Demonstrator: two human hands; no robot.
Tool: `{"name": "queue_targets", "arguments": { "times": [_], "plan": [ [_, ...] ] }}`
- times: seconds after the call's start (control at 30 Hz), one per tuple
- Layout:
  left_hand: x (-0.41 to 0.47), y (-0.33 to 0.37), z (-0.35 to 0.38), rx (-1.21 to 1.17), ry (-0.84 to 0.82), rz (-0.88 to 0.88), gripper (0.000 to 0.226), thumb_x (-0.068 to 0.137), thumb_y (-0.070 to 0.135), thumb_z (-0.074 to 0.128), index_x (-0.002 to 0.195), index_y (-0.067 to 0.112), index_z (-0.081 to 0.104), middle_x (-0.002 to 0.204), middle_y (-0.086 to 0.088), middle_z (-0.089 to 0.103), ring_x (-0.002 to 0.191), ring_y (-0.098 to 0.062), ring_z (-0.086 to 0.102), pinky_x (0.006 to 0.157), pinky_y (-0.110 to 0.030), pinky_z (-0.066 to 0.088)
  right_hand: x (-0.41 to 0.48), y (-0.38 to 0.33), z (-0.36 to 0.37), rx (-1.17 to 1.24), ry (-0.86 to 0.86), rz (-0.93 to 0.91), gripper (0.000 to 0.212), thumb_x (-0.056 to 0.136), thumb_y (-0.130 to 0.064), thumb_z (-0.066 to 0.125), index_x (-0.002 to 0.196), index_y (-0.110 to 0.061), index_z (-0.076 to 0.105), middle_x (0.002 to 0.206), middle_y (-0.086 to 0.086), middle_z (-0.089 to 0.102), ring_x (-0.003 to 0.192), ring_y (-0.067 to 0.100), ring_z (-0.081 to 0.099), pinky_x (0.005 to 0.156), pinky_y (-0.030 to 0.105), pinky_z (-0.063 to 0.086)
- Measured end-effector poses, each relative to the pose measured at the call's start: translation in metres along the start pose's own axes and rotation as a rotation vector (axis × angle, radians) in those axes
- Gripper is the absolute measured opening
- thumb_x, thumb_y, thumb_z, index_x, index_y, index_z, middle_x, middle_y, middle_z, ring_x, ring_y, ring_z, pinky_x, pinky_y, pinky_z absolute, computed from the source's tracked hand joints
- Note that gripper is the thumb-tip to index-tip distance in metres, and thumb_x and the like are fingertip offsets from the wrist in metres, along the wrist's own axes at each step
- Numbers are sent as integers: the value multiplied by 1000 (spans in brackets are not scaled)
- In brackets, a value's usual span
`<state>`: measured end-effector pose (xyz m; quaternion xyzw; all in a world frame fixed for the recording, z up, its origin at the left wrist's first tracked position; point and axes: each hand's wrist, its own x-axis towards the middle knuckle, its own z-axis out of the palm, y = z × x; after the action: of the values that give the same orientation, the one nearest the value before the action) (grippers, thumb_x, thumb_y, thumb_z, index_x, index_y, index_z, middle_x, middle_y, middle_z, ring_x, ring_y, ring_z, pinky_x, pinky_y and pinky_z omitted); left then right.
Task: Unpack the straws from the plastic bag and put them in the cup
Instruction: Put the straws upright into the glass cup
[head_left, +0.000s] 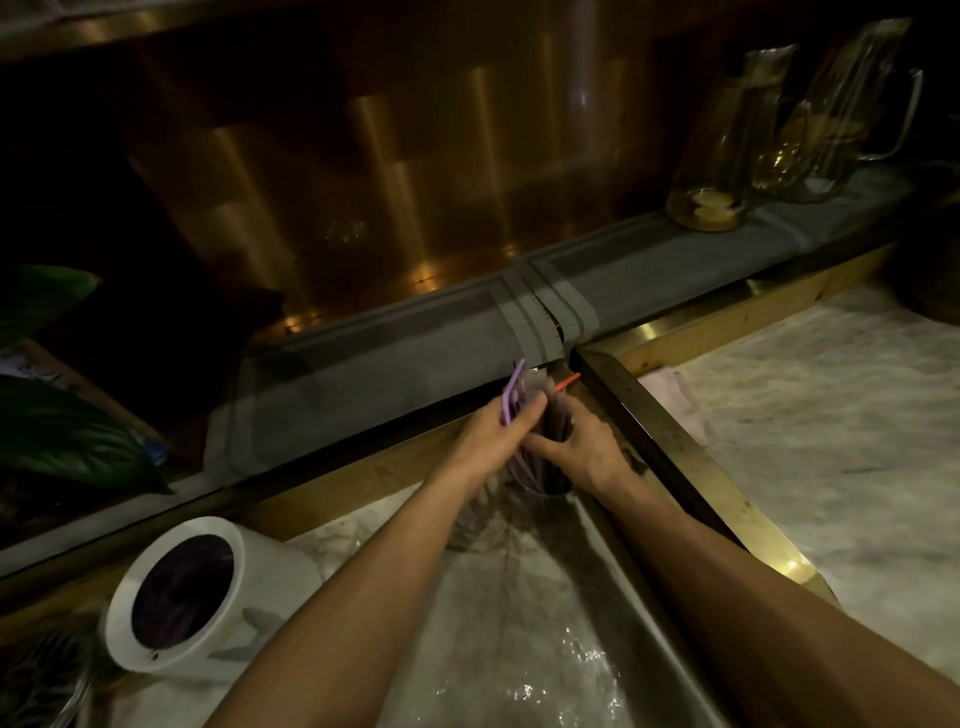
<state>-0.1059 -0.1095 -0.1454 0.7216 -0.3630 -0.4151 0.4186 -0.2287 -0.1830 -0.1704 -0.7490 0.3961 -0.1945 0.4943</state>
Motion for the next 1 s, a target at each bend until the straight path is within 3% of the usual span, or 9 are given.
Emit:
{"name": "queue_targets", "arguments": {
  "times": [0.07, 0.27, 0.37, 0.43, 0.53, 0.67, 0.77, 0.9, 1.0],
  "plan": [
    [-2, -14, -1, -57, -29, 49, 54, 83, 56, 55, 131, 32, 49, 128, 4, 57, 115, -10, 54, 93, -30, 45, 0, 0, 0, 20, -64, -3, 71, 73, -34, 76, 135, -22, 43, 130, 2, 57, 111, 8, 50, 84, 17, 38],
    [3, -22, 10, -183, 209, -16, 64, 84, 71, 31, 131, 32, 48, 126, 3, 56, 112, -12, 52, 89, -32, 43, -3, 4, 2, 63, -169, -33, 83, 75, -45, 72, 144, -27, 29, 125, -17, 46, 112, 0, 41, 75, 5, 29],
    [3, -15, 19, -145, 244, -33, 90, 67, 87, 33, 139, 33, 34, 127, 5, 51, 117, -16, 51, 82, -29, 45, -5, 7, 4, 9, -188, -89, 86, 73, -37, 76, 143, -32, 25, 116, -26, 39, 106, -10, 38, 70, -3, 31],
    [6, -14, 23, -129, 224, -85, 105, 61, 90, 35, 147, 33, 14, 145, -3, 40, 131, -27, 42, 97, -43, 41, -4, 6, 6, -26, -170, -121, 85, 72, -29, 78, 141, -31, 28, 110, -29, 39, 99, -13, 40, 69, -3, 35],
    [6, -20, 25, -120, 163, -131, 117, 59, 84, 52, 149, 33, -3, 153, -5, 31, 135, -30, 37, 103, -48, 36, 1, 6, 9, -60, -129, -178, 69, 74, -20, 77, 134, -24, 43, 119, -18, 51, 105, -7, 46, 88, 11, 40],
    [3, -34, 16, -223, 86, -103, 125, 50, 47, 85, 148, 33, 10, 142, -2, 47, 128, -23, 47, 104, -47, 41, 7, 3, 9, -92, -64, -91, 47, 80, -20, 71, 123, -16, 56, 117, 0, 57, 105, 13, 54, 87, 25, 43],
    [2, -36, 10, -201, 53, -110, 132, 51, 40, 86, 149, 34, -3, 150, 0, 36, 133, -20, 41, 105, -39, 36, 11, 1, 7, -145, -94, -48, 43, 80, -22, 71, 120, -16, 58, 113, 4, 59, 101, 17, 57, 83, 26, 44],
    [8, -26, 8, -165, -6, -68, 106, 79, 20, 72, 147, 35, -9, 154, 2, 26, 137, -20, 33, 112, -47, 27, 10, -2, 3, -180, -118, -90, 44, 81, -19, 70, 123, -16, 58, 116, 8, 63, 106, 21, 59, 88, 28, 45],
    [16, -14, 4, -56, -3, -26, 98, 83, 24, 68, 149, 27, -5, 154, 0, 28, 137, -19, 34, 115, -47, 24, 9, -7, -5, -132, -92, -106, 37, 80, -21, 72, 116, -15, 63, 109, 10, 67, 100, 21, 63, 88, 36, 50]
  ]
}}
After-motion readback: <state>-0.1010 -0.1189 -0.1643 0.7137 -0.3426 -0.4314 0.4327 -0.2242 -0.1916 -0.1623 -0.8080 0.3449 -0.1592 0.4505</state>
